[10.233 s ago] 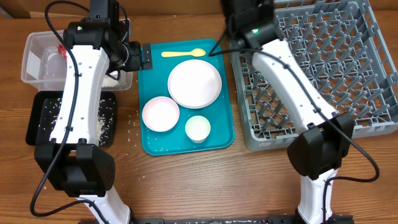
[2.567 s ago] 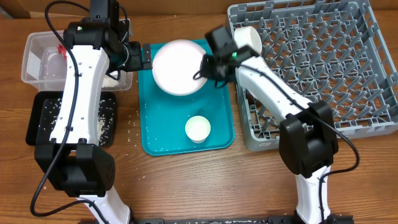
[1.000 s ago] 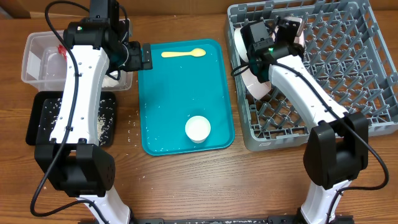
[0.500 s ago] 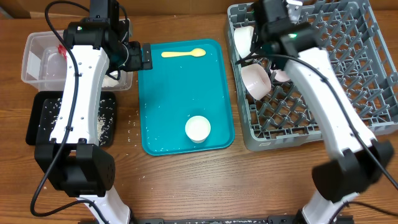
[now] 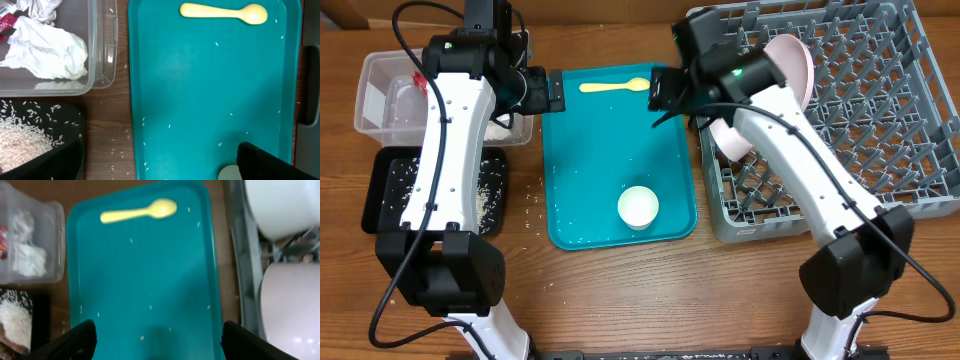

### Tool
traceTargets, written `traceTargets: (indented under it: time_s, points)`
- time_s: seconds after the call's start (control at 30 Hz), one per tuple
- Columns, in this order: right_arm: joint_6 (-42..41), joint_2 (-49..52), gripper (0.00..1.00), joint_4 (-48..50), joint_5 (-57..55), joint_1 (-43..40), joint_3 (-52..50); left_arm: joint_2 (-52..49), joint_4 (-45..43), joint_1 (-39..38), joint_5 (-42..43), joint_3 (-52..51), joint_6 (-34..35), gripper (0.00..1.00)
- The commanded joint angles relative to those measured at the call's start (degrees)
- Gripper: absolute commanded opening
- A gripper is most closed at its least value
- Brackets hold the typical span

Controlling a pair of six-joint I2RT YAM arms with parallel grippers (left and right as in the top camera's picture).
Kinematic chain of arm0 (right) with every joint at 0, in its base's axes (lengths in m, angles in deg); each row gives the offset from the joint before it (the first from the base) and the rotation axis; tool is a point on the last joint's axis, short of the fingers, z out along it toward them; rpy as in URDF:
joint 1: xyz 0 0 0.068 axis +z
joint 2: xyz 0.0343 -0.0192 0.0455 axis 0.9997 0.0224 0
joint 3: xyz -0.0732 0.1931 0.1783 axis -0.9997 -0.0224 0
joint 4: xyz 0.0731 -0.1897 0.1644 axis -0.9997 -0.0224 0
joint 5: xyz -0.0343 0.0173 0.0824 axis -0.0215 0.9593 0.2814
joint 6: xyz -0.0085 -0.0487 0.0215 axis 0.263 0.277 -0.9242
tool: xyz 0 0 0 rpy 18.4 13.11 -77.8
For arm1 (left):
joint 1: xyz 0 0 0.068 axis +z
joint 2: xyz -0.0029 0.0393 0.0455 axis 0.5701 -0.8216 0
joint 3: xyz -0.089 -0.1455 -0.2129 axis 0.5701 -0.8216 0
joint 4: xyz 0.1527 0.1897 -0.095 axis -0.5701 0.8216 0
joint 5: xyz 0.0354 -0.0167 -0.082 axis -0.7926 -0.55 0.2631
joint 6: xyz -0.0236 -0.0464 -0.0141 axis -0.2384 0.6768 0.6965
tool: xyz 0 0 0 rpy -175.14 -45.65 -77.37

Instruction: Sort waste into correct bins and load items into the dishwasher

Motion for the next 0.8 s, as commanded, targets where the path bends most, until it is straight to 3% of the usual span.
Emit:
traceTargets:
  time_s: [0.0, 0.13, 0.3, 0.47, 0.6, 0.77]
  points:
    - [-1.51, -0.92, 0.83, -3.06, 0.44, 1.84, 0.17, 0.15, -0.59, -0.09, 1.01, 1.05, 0.81, 1.0]
    - [-2.75, -1.53, 0.83, -12.15, 0.42, 2.47, 0.2, 0.15, -3.72, -0.09, 3.54, 1.05, 4.24, 1.0]
    - [-2.49, -4.35, 0.84, -17.84, 0.11, 1.42, 0.2, 0.15, 3.74, -0.48, 11.98, 0.17, 3.26, 1.0]
    - [-1.62, -6.19, 0.86, -19.78, -2.51, -1.05, 0.2, 0.15, 9.07, -4.63, 21.53, -7.56, -9.25, 0.64]
    - [-0.48, -6.19, 0.87, -20.65, -2.91, -3.8, 0.17, 0.15, 6.82, -11.28, 20.87, -18.73, -14.56, 0.73]
    - [0.09, -6.19, 0.87, -20.61, -2.84, -6.84, 0.2, 0.15, -2.23, -18.1, 17.46, -28.96, -14.12, 0.73]
